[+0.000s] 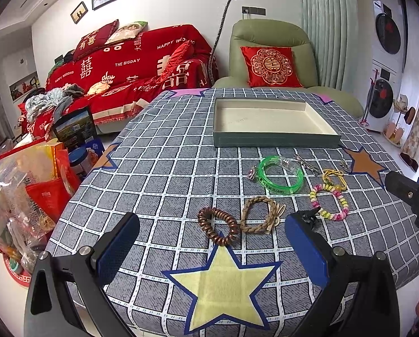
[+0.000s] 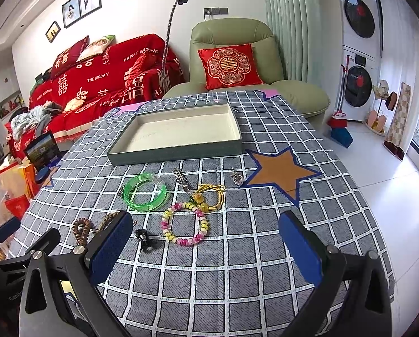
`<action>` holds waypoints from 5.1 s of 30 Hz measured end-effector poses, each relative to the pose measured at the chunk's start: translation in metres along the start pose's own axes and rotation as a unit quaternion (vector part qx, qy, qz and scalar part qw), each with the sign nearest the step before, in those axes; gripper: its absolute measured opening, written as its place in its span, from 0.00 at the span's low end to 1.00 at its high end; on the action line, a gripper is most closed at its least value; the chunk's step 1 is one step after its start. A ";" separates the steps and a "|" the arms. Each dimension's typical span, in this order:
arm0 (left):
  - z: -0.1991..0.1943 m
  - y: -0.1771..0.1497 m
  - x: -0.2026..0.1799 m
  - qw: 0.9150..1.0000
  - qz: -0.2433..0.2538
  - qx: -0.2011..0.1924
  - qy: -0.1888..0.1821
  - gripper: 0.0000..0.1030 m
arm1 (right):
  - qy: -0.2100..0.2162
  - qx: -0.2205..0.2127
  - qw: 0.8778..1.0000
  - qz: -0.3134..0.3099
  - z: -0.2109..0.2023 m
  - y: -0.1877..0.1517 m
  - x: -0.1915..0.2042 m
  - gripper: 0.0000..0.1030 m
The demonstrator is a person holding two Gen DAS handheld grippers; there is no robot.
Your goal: Organize jewelry
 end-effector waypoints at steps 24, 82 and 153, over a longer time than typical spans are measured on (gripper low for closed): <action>-0.001 0.001 0.002 1.000 -0.004 -0.001 0.002 1.00 | 0.002 -0.001 1.000 0.002 0.000 0.000 0.001 1.00; -0.002 0.000 0.007 1.000 -0.011 -0.001 0.003 1.00 | 0.000 0.003 1.000 0.008 0.001 -0.003 -0.003 1.00; 0.092 -0.015 0.008 0.980 0.000 0.120 -0.156 0.21 | 0.029 0.219 0.975 0.004 0.109 -0.029 0.006 0.09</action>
Point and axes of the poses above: each gripper's, at about its wrist camera, not at the fingertips, and z roughly the way its jaws point, x to its left, y to its top, the point moved 5 cm from there along z, roughly the way its jaws point, and after that the axes turned 10 degrees about z, right-handed, at the moved point
